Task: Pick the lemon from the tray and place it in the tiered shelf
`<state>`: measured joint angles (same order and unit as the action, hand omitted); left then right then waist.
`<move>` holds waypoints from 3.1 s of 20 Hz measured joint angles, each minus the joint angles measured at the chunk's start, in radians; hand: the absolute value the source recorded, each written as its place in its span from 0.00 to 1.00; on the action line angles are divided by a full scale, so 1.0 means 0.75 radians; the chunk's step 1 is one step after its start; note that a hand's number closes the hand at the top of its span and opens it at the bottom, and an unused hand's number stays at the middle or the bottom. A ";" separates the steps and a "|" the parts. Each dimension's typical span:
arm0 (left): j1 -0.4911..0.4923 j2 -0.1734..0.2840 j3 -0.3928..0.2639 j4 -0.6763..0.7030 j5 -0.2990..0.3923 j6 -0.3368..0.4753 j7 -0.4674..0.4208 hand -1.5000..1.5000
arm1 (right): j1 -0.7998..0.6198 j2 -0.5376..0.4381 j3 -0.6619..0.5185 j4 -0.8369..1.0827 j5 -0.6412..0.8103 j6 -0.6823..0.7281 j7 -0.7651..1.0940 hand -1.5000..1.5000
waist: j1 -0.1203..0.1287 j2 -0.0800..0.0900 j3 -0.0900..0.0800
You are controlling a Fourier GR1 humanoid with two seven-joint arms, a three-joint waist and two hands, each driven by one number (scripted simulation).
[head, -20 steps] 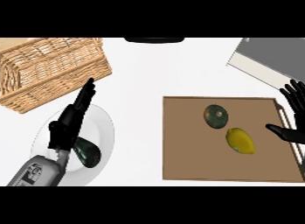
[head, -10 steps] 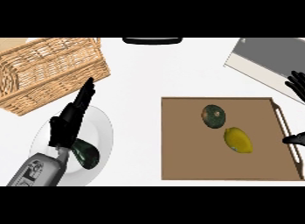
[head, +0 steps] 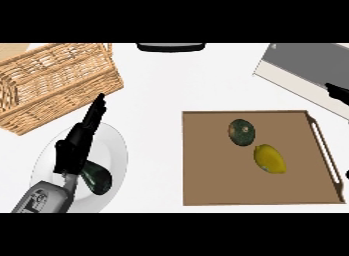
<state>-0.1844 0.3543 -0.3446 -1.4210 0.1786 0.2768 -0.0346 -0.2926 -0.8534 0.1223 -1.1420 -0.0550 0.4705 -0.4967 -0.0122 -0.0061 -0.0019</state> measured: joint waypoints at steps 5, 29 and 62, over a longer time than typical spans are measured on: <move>-0.028 -0.023 0.021 0.005 -0.014 -0.009 0.029 0.50 | 0.094 -0.056 0.021 -0.246 0.099 -0.051 0.158 0.00 | -0.004 0.001 0.000; 0.000 -0.170 0.197 -0.009 -0.212 -0.177 0.063 0.50 | 0.398 0.281 -0.214 -0.818 0.379 0.024 0.528 0.00 | 0.014 0.007 0.002; 0.007 -0.328 0.373 -0.002 -0.384 -0.329 0.061 0.50 | 0.333 0.650 -0.201 -0.629 0.966 0.027 0.450 0.00 | 0.016 0.008 0.003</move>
<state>-0.1794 0.1084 -0.0646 -1.4228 -0.1090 0.0298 0.0113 -0.0431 -0.3656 -0.0283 -1.6139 0.6691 0.4910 -0.1594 -0.0004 -0.0002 0.0000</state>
